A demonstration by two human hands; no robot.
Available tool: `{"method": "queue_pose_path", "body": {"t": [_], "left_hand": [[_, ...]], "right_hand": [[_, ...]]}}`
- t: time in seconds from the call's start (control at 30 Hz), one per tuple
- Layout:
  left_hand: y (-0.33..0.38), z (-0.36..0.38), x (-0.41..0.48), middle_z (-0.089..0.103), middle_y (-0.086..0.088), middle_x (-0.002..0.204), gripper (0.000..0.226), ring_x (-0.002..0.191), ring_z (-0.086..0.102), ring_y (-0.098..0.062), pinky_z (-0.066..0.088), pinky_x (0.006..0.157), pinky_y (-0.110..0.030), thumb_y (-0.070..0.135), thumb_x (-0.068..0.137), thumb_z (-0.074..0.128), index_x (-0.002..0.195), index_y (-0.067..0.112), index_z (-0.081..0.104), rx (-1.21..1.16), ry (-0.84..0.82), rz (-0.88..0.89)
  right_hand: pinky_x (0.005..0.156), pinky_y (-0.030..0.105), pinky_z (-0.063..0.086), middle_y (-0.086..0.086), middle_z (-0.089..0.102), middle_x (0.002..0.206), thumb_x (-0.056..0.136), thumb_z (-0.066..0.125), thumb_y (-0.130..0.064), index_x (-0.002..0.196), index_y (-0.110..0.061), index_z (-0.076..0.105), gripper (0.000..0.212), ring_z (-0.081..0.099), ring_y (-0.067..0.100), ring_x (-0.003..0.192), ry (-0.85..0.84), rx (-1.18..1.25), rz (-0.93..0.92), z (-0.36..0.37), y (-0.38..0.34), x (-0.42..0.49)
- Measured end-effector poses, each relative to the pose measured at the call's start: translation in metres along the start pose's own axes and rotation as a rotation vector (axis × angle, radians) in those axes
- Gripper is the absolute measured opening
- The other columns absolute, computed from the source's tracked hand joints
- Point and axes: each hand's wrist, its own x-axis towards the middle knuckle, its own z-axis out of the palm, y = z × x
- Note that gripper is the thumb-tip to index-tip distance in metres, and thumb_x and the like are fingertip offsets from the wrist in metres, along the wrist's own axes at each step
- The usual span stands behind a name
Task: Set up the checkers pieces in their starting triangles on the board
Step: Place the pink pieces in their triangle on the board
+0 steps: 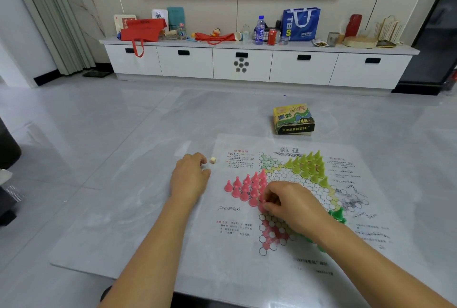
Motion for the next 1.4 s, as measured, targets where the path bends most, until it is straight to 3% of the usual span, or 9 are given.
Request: {"method": "queue_pose_path", "body": {"t": [0.2, 0.37, 0.53, 0.67, 0.8, 0.93, 1.07, 1.23, 1.4], "left_hand": [[0.003, 0.007, 0.003, 0.053, -0.007, 0.128, 0.032, 0.115, 0.046, -0.029, 0.037, 0.096, -0.034, 0.009, 0.087, 0.05, 0.118, 0.015, 0.056, -0.021, -0.003, 0.111], [0.008, 0.017, 0.01, 0.037, 0.0, 0.146, 0.038, 0.129, 0.033, -0.027, 0.027, 0.103, -0.035, 0.016, 0.096, 0.035, 0.133, 0.022, 0.044, 0.209, -0.071, 0.23], [0.005, 0.017, 0.015, 0.058, -0.009, 0.122, 0.029, 0.113, 0.047, -0.029, 0.036, 0.09, -0.03, 0.007, 0.091, 0.043, 0.112, 0.012, 0.062, 0.112, -0.013, 0.199], [0.023, -0.001, 0.001, 0.065, -0.008, 0.1, 0.021, 0.094, 0.06, -0.023, 0.043, 0.082, -0.03, 0.011, 0.087, 0.054, 0.106, 0.014, 0.06, -0.159, 0.025, 0.127], [0.065, -0.017, -0.032, 0.069, -0.001, 0.078, 0.018, 0.06, 0.061, -0.006, 0.045, 0.059, -0.018, 0.013, 0.083, 0.061, 0.096, 0.021, 0.052, -0.626, -0.243, 0.203], [0.08, -0.013, -0.049, 0.068, 0.002, 0.071, 0.015, 0.06, 0.061, -0.009, 0.049, 0.065, -0.024, 0.015, 0.085, 0.061, 0.098, 0.021, 0.056, -0.672, -0.345, 0.307], [0.083, -0.015, -0.054, 0.07, -0.003, 0.075, 0.019, 0.058, 0.062, -0.011, 0.048, 0.057, -0.021, 0.017, 0.087, 0.058, 0.106, 0.02, 0.055, -0.696, -0.382, 0.319], [0.072, -0.012, -0.045, 0.067, 0.006, 0.093, 0.018, 0.084, 0.064, -0.013, 0.051, 0.079, -0.023, 0.021, 0.087, 0.058, 0.105, 0.025, 0.055, -0.632, -0.164, 0.263], [0.053, -0.009, -0.027, 0.057, 0.015, 0.082, 0.011, 0.077, 0.054, -0.002, 0.041, 0.065, 0.0, 0.01, 0.085, 0.059, 0.093, 0.017, 0.056, -0.586, 0.054, 0.133]], "right_hand": [[0.081, 0.028, 0.05, -0.004, 0.065, 0.1, 0.086, 0.058, -0.023, 0.097, -0.017, 0.062, 0.013, 0.056, 0.011, 0.086, -0.01, 0.009, 0.0, -0.001, -0.001, 0.0], [0.08, 0.027, 0.049, -0.003, 0.064, 0.1, 0.087, 0.058, -0.023, 0.096, -0.017, 0.061, 0.011, 0.054, 0.011, 0.086, -0.008, 0.008, 0.0, -0.001, -0.001, 0.0], [0.08, 0.027, 0.048, -0.004, 0.063, 0.1, 0.086, 0.058, -0.024, 0.097, -0.017, 0.061, 0.013, 0.054, 0.01, 0.085, -0.02, 0.027, -0.004, -0.002, 0.0, 0.0], [0.079, 0.027, 0.052, -0.008, 0.063, 0.089, 0.085, 0.06, -0.023, 0.095, -0.019, 0.062, 0.011, 0.058, 0.009, 0.083, 0.098, 0.139, -0.001, -0.007, 0.005, 0.0], [0.071, 0.016, 0.048, -0.012, 0.06, 0.081, 0.083, 0.064, -0.018, 0.106, -0.023, 0.058, 0.024, 0.058, 0.004, 0.075, 0.263, 0.359, -0.045, -0.015, 0.001, 0.005], [0.067, 0.021, 0.049, -0.006, 0.063, 0.078, 0.08, 0.067, -0.016, 0.097, -0.022, 0.064, 0.019, 0.058, 0.009, 0.074, 0.339, 0.419, -0.139, -0.017, 0.0, 0.005], [0.066, 0.019, 0.048, -0.011, 0.061, 0.079, 0.079, 0.068, -0.019, 0.089, -0.022, 0.066, 0.01, 0.057, 0.008, 0.074, 0.355, 0.389, -0.139, -0.021, 0.005, 0.003], [0.064, 0.006, 0.043, -0.009, 0.06, 0.082, 0.083, 0.065, -0.018, 0.089, -0.018, 0.063, 0.007, 0.055, 0.001, 0.074, 0.254, 0.26, 0.039, -0.03, 0.026, 0.006], [0.075, 0.017, 0.043, -0.004, 0.062, 0.093, 0.086, 0.061, -0.018, 0.097, -0.016, 0.063, 0.012, 0.054, 0.009, 0.082, 0.115, 0.118, 0.163, -0.023, 0.04, 0.006]]}}
